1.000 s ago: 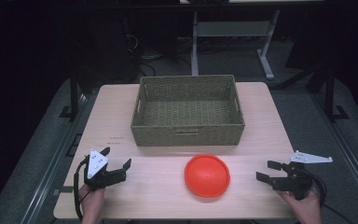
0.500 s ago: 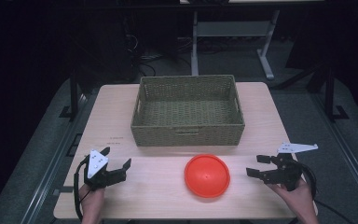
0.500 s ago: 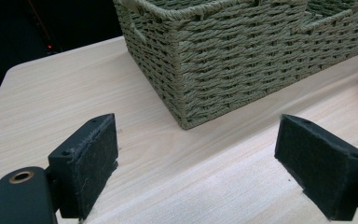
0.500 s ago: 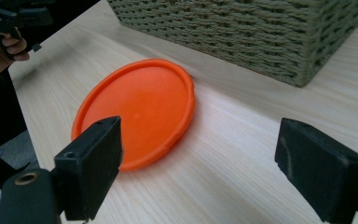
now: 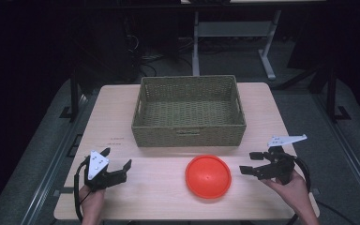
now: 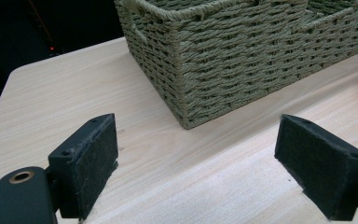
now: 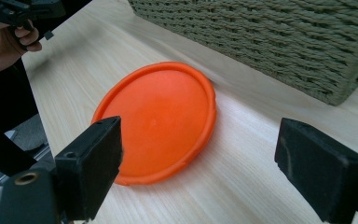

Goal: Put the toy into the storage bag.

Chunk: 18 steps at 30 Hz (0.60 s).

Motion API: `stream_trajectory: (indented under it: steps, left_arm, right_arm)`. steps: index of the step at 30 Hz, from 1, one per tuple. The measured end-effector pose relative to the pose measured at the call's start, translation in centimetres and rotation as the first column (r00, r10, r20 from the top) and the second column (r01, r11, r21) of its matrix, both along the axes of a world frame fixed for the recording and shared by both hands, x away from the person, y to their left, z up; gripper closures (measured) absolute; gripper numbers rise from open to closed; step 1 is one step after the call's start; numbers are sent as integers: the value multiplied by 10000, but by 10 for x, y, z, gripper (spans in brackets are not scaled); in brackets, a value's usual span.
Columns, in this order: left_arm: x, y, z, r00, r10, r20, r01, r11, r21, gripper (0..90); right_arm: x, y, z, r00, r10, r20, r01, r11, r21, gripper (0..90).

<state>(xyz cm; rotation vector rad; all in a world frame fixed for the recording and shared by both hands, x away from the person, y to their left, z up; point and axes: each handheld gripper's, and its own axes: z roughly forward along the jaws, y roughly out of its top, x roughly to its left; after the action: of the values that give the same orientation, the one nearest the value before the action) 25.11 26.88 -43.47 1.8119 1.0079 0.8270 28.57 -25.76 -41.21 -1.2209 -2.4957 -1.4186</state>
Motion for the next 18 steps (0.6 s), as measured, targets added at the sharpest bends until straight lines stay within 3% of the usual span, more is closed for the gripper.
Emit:
stream_trajectory:
  steps: [7,18]
  left_arm:
    - [0,0,0,10000,-19,10,19,10000,-1,127]
    - [0,0,0,10000,-26,3,26,10000,68,127]
  right_arm:
    - [5,12,5,9997,247,-37,-247,9997,40,144]
    - [8,34,7,9970,737,-224,-745,9966,-342,144]
